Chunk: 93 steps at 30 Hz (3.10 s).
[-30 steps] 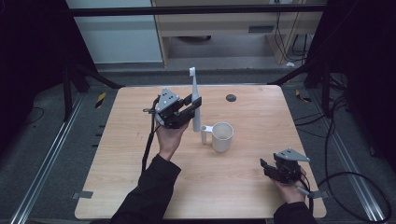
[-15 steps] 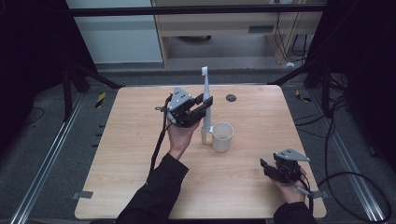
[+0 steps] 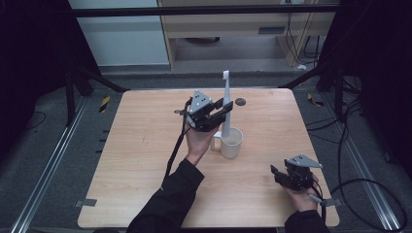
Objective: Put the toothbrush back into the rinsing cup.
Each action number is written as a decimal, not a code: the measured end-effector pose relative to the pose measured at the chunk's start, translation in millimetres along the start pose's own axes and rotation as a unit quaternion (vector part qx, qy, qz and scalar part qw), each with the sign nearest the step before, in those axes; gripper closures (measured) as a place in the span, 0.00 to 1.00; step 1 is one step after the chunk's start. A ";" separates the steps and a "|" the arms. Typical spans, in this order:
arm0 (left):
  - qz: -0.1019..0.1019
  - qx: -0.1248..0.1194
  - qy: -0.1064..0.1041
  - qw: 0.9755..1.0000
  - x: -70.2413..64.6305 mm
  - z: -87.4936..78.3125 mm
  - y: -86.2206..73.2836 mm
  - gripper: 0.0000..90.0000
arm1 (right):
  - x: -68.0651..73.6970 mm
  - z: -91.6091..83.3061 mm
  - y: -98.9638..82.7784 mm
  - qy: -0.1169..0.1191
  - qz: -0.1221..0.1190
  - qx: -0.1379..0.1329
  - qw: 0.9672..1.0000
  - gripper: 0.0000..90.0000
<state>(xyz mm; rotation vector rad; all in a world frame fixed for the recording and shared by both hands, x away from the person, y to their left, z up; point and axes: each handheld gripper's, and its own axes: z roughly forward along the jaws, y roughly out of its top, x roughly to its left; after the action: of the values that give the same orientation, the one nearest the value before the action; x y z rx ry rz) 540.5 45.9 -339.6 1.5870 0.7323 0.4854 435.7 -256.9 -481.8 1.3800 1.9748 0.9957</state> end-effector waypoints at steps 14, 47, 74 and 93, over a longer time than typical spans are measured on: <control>0.001 0.015 0.001 1.000 1.5 18.4 -10.9 0.74 | 0.4 1.0 -0.1 0.000 0.000 0.001 1.000 0.46; 0.005 0.076 -0.005 0.997 2.3 38.0 -66.1 0.74 | 1.5 2.9 -0.5 0.000 -0.005 0.006 1.000 0.46; 0.007 0.101 -0.016 0.995 2.4 39.4 -84.5 0.70 | 1.9 3.1 -0.3 -0.001 -0.003 0.007 1.000 0.45; 0.029 0.125 -0.010 0.992 9.2 -2.4 -80.3 0.62 | 2.1 0.9 -0.7 -0.004 -0.001 0.006 1.000 0.45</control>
<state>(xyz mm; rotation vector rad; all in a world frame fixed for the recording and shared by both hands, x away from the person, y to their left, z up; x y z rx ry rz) 531.0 57.1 -419.2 1.8487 0.7565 0.4325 435.3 -254.8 -482.9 1.3874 1.9789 0.9776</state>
